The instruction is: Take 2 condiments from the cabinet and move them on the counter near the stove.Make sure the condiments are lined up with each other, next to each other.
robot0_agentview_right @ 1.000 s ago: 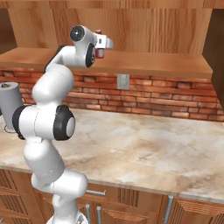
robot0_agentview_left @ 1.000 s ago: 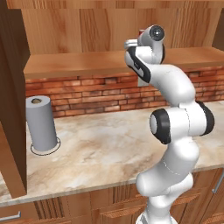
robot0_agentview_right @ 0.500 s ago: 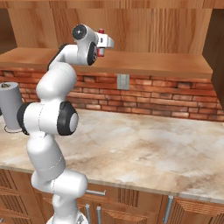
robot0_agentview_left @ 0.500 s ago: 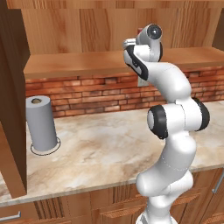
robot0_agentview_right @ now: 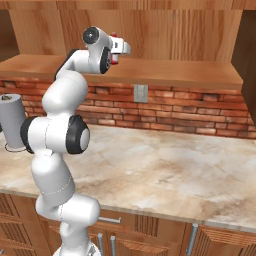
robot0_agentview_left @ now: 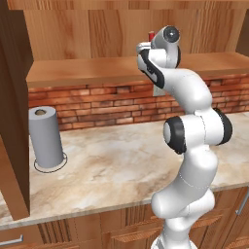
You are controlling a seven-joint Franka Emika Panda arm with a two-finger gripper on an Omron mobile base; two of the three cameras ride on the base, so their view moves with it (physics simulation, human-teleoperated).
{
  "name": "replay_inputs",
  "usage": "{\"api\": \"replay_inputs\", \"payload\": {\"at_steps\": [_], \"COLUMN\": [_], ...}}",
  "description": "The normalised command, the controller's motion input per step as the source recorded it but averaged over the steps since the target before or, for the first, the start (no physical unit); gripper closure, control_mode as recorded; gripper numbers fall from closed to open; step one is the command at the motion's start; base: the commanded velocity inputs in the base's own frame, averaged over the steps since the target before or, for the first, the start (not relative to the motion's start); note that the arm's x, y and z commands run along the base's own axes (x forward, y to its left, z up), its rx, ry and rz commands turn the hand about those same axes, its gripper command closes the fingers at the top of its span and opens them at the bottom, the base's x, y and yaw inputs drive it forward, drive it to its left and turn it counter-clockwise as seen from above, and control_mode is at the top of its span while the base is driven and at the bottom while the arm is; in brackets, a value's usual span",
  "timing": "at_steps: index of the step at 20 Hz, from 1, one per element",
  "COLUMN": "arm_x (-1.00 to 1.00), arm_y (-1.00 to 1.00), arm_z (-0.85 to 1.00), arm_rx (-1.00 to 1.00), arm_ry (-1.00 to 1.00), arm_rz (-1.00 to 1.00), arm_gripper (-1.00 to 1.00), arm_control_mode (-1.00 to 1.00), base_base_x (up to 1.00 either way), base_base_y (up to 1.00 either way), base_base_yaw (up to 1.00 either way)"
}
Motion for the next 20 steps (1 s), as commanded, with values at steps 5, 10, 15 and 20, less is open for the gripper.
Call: {"api": "replay_inputs", "payload": {"at_steps": [5, 10, 15, 20], "arm_x": [0.00, -0.02, -0.68, -1.00], "arm_y": [0.00, 0.00, 0.00, 0.00], "arm_z": [0.00, 0.00, 0.00, 0.00], "arm_rx": [0.00, 0.00, 0.00, 0.00], "arm_ry": [0.00, 0.00, -0.04, -0.14], "arm_rz": [0.00, 0.00, 0.00, 0.00], "arm_gripper": [1.00, 1.00, 1.00, 1.00], "arm_control_mode": [-1.00, -1.00, -1.00, -1.00], "base_base_x": [0.00, 0.00, 0.00, 0.00], "base_base_y": [0.00, 0.00, 0.00, 0.00], "base_base_yaw": [0.00, 0.00, 0.00, 0.00]}}
